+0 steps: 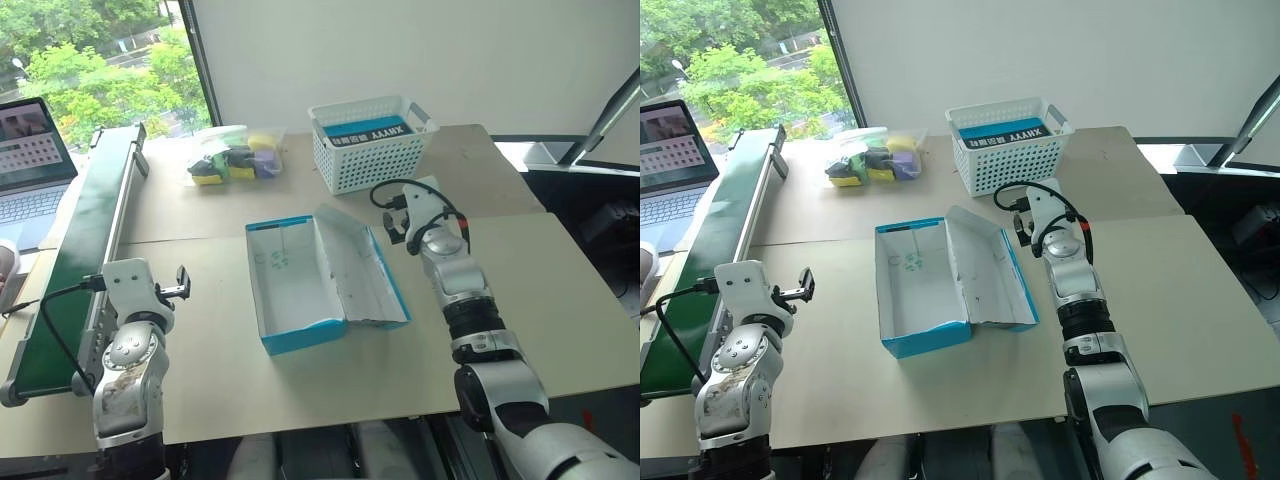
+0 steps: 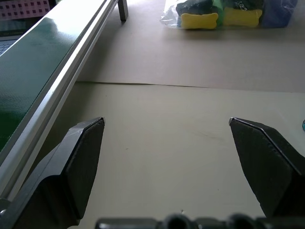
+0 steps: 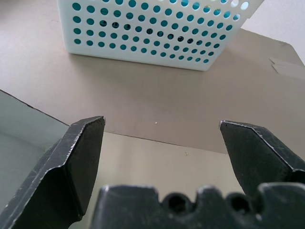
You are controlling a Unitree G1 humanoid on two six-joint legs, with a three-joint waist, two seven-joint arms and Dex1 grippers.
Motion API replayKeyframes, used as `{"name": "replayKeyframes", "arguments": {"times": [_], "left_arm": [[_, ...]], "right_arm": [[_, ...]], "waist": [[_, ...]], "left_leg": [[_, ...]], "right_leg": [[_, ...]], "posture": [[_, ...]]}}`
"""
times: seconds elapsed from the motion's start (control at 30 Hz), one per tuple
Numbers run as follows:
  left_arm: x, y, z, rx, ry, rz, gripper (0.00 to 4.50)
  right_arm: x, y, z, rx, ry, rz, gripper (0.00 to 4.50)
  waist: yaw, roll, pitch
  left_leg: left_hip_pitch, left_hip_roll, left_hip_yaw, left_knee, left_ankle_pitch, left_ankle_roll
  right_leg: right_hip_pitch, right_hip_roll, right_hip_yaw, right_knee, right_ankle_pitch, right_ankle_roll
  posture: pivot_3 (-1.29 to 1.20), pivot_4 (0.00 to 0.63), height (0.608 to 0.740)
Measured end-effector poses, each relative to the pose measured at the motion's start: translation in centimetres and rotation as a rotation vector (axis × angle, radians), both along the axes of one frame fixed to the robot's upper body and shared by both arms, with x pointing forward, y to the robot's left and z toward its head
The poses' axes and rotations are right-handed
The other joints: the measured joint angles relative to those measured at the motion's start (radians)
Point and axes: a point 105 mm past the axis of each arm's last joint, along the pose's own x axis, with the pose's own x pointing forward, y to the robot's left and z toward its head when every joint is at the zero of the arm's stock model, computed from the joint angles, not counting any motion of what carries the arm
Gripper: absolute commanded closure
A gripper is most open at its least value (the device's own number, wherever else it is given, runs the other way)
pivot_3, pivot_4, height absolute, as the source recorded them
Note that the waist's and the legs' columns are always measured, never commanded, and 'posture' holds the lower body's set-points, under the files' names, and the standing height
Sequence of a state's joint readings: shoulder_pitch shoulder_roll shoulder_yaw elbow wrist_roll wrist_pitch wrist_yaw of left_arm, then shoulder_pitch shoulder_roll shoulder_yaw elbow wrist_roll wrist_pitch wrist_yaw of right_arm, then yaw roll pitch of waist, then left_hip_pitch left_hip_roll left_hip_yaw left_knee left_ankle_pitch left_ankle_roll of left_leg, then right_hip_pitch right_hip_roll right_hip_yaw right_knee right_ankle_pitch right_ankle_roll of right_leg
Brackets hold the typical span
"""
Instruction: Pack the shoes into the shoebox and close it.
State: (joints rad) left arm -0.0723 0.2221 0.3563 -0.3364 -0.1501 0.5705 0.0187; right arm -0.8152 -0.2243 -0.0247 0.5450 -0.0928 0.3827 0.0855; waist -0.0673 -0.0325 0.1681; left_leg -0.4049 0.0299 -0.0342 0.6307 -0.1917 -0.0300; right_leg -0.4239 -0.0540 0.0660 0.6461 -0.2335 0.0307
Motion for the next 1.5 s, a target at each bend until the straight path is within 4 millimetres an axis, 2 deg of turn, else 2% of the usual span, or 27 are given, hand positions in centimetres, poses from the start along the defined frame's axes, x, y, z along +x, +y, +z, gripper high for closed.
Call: {"name": "replayKeyframes", "arguments": {"times": [0.07, 0.13, 0.2, 0.23, 0.27, 0.33, 0.37, 0.4, 0.43, 0.5, 0.53, 0.57, 0.67, 0.73, 0.9, 0.97, 1.23, 1.5], "left_arm": [[0.0, 0.0, 0.0, 0.001, 0.001, 0.000, 0.03], [-0.1, 0.6, 0.1, 0.002, -0.001, 0.011, 0.03], [-0.6, 2.5, 1.0, 0.001, -0.039, 0.055, 0.03], [-0.7, 2.9, 1.2, 0.005, -0.047, 0.065, 0.03], [-1.0, 3.5, 1.6, 0.009, -0.059, 0.074, 0.03], [-2.1, 4.9, 2.1, 0.025, -0.065, 0.086, 0.03], [-2.5, 5.3, 2.2, 0.034, -0.062, 0.087, 0.03], [-3.2, 6.0, 2.0, 0.039, -0.053, 0.090, 0.03], [-3.7, 6.4, 1.9, 0.043, -0.047, 0.092, 0.03], [-5.7, 8.0, 0.9, 0.033, -0.003, 0.131, 0.03], [-6.3, 8.6, 0.8, 0.032, 0.005, 0.145, 0.03], [-7.3, 9.5, 0.9, 0.038, 0.016, 0.158, 0.03], [-8.8, 11.2, 1.8, 0.064, 0.019, 0.179, 0.03], [-9.5, 12.1, 2.2, 0.075, 0.030, 0.177, 0.03], [-9.8, 12.0, 1.8, 0.058, 0.045, 0.147, 0.03], [-9.9, 11.9, 1.7, 0.052, 0.049, 0.145, 0.03], [-10.1, 11.1, 1.4, 0.038, 0.043, 0.142, 0.03], [-9.8, 10.8, 1.4, 0.037, 0.043, 0.138, 0.03]], "right_arm": [[0.0, 0.0, 0.0, 0.000, 0.001, -0.001, 0.00], [-0.3, 0.9, 0.6, 0.017, -0.015, 0.034, 0.00], [-1.0, 4.3, 3.6, 0.082, -0.091, 0.196, 0.00], [-1.2, 5.3, 4.6, 0.105, -0.115, 0.244, 0.00], [-1.9, 7.5, 6.4, 0.154, -0.136, 0.349, 0.00], [-4.9, 12.5, 10.8, 0.232, -0.190, 0.635, 0.00], [-6.1, 13.9, 12.2, 0.233, -0.213, 0.726, 0.00], [-8.7, 16.1, 13.7, 0.216, -0.235, 0.894, 0.00], [-10.0, 17.1, 13.9, 0.196, -0.232, 0.978, 0.00], [-13.4, 19.4, 12.3, 0.162, -0.152, 1.200, 0.00], [-14.1, 19.9, 11.1, 0.151, -0.101, 1.254, 0.00], [-15.1, 20.5, 8.8, 0.113, -0.009, 1.325, 0.00], [-16.4, 20.9, 5.4, 0.035, 0.103, 1.407, 0.00], [-16.7, 21.4, 3.4, -0.042, 0.132, 1.416, 0.00], [-14.8, 21.5, -0.1, -0.083, 0.154, 1.292, 0.00], [-14.6, 21.6, -0.4, -0.080, 0.156, 1.271, 0.00], [-14.3, 21.9, 0.6, -0.021, 0.121, 1.255, 0.00], [-14.2, 21.8, 0.2, -0.018, 0.141, 1.251, 0.00]], "waist": [[0.000, 0.000, 0.000], [-0.003, 0.000, 0.000], [-0.013, 0.000, 0.000], [-0.015, 0.000, 0.000], [-0.018, 0.000, 0.000], [-0.023, 0.000, 0.000], [-0.023, 0.000, 0.000], [-0.019, 0.000, 0.000], [-0.018, -0.001, -0.001], [-0.011, -0.005, -0.002], [-0.005, -0.007, -0.002], [0.001, -0.008, -0.002], [0.008, -0.009, -0.002], [0.007, -0.009, -0.002], [0.007, -0.010, -0.003], [0.007, -0.010, -0.003], [0.006, -0.010, -0.003], [0.006, -0.010, -0.003]], "left_leg": [[0.000, 0.000, 0.000, 0.000, 0.000, 0.000], [-0.001, 0.000, 0.000, 0.000, 0.000, 0.000], [-0.001, 0.002, 0.001, -0.001, 0.000, 0.000], [-0.001, 0.002, 0.001, -0.001, 0.000, 0.000], [-0.001, 0.002, 0.001, -0.001, 0.000, 0.000], [-0.001, 0.002, 0.000, -0.001, 0.000, 0.000], [-0.001, 0.002, 0.000, -0.001, -0.001, 0.001], [0.000, 0.002, -0.001, -0.001, -0.001, 0.001], [0.000, 0.002, -0.001, -0.001, -0.002, 0.002], [0.000, 0.002, -0.001, -0.001, -0.002, 0.001], [0.000, 0.002, -0.001, 0.000, -0.002, 0.001], [0.000, 0.002, -0.002, 0.002, -0.002, 0.001], [0.000, 0.002, -0.001, 0.003, -0.002, 0.001], [0.001, 0.003, 0.000, 0.003, -0.002, 0.001], [0.000, 0.003, 0.000, 0.002, -0.002, 0.001], [-0.001, 0.003, 0.000, 0.001, -0.002, 0.001], [0.001, 0.003, 0.000, 0.001, -0.002, 0.001], [0.001, 0.003, 0.000, 0.001, -0.002, 0.001]], "right_leg": [[0.000, 0.000, 0.000, 0.000, 0.000, 0.000], [-0.001, 0.000, 0.000, 0.000, 0.000, 0.000], [-0.002, 0.001, 0.001, 0.001, 0.000, 0.000], [-0.002, 0.001, 0.001, 0.001, 0.000, 0.000], [-0.003, 0.002, 0.001, 0.001, 0.000, 0.000], [-0.003, 0.002, 0.001, 0.001, 0.000, 0.000], [-0.003, 0.002, 0.001, 0.001, 0.000, 0.000], [-0.002, 0.001, 0.000, 0.000, 0.000, 0.000], [-0.001, 0.001, -0.001, -0.001, 0.000, 0.000], [0.000, 0.000, -0.002, -0.002, 0.000, 0.000], [0.000, 0.000, -0.002, -0.001, 0.000, 0.000], [0.000, 0.000, -0.003, -0.001, 0.000, -0.001], [0.000, 0.000, -0.003, -0.001, -0.001, -0.001], [0.000, 0.000, -0.003, -0.001, -0.001, -0.002], [-0.001, 0.000, -0.003, -0.001, -0.001, -0.002], [-0.002, 0.000, -0.003, -0.001, -0.001, -0.002], [-0.001, 0.000, -0.003, 0.000, -0.001, -0.002], [-0.001, 0.000, -0.003, 0.000, -0.001, -0.002]], "posture": [[0.00, 0.150, 0.730], [0.00, 0.150, 0.730], [0.00, 0.150, 0.730], [0.00, 0.150, 0.730], [0.00, 0.150, 0.730], [0.00, 0.150, 0.730], [0.00, 0.150, 0.730], [0.00, 0.150, 0.730], [0.00, 0.150, 0.730], [0.00, 0.150, 0.730], [0.00, 0.150, 0.730], [0.00, 0.150, 0.730], [0.00, 0.150, 0.730], [0.00, 0.150, 0.730], [0.00, 0.150, 0.730], [0.00, 0.150, 0.730], [0.00, 0.150, 0.730], [0.00, 0.150, 0.730]]}}
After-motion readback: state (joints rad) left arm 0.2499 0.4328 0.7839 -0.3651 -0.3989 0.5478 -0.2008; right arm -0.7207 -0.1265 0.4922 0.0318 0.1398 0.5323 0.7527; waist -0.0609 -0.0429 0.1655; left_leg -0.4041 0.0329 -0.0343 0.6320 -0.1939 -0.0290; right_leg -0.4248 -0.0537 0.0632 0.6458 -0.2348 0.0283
